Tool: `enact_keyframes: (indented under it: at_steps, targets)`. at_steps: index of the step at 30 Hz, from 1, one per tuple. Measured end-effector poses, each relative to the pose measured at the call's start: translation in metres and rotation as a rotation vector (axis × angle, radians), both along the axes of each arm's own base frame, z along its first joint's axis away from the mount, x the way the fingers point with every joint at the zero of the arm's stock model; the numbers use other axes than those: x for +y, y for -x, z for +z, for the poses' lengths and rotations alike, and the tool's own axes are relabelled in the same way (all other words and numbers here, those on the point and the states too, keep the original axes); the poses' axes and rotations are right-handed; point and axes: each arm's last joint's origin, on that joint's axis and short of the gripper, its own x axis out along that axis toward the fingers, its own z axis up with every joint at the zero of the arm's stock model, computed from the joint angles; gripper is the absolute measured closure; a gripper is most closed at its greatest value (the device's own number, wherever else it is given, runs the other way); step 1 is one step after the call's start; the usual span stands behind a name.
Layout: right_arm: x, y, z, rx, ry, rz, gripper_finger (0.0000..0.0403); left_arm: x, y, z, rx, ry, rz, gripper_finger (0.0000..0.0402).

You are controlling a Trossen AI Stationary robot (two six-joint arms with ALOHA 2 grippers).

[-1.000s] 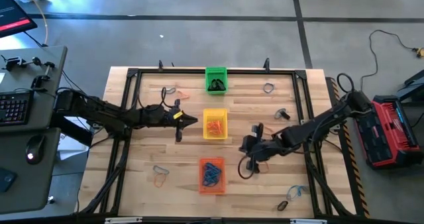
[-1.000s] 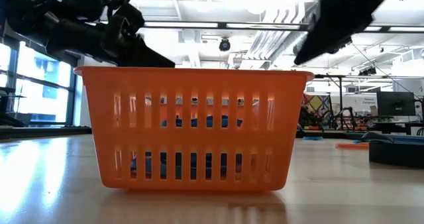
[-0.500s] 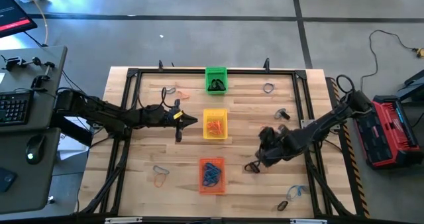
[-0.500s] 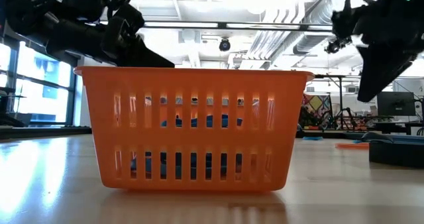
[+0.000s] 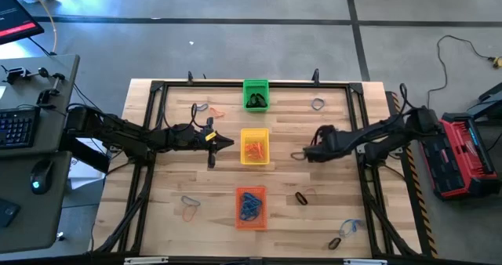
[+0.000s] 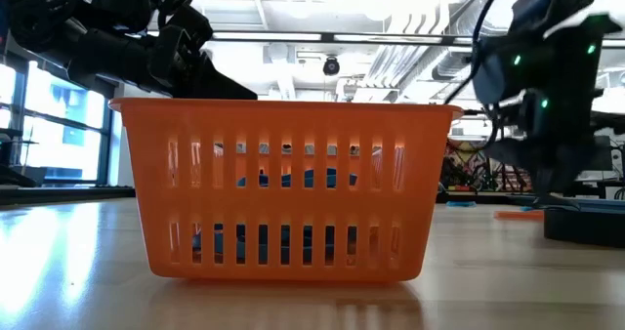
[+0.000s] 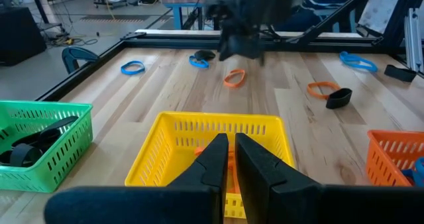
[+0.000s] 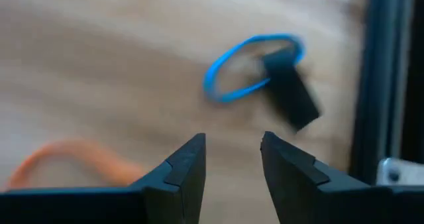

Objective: Sort rubber bands into baskets
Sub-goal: Put the blue rubber band into the orange bin

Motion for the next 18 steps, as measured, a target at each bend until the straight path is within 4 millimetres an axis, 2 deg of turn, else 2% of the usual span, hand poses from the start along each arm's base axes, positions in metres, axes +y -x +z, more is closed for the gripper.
enact_keyframes:
  at_steps: [5, 13, 18]
  targets:
    - [-0.022, 0.005, -0.014, -0.019, 0.053, -0.025, 0.0267, 0.0, 0.0, 0.0, 0.0, 0.0, 0.0, 0.0383]
    - [-0.043, 0.006, -0.028, -0.075, 0.076, 0.002, 0.0269, 0.0, 0.0, 0.0, -0.001, 0.007, 0.001, 0.0383]
    - [-0.048, 0.006, -0.029, -0.062, 0.069, 0.027, 0.0307, 0.0, 0.0, 0.0, 0.0, 0.007, 0.001, 0.0383]
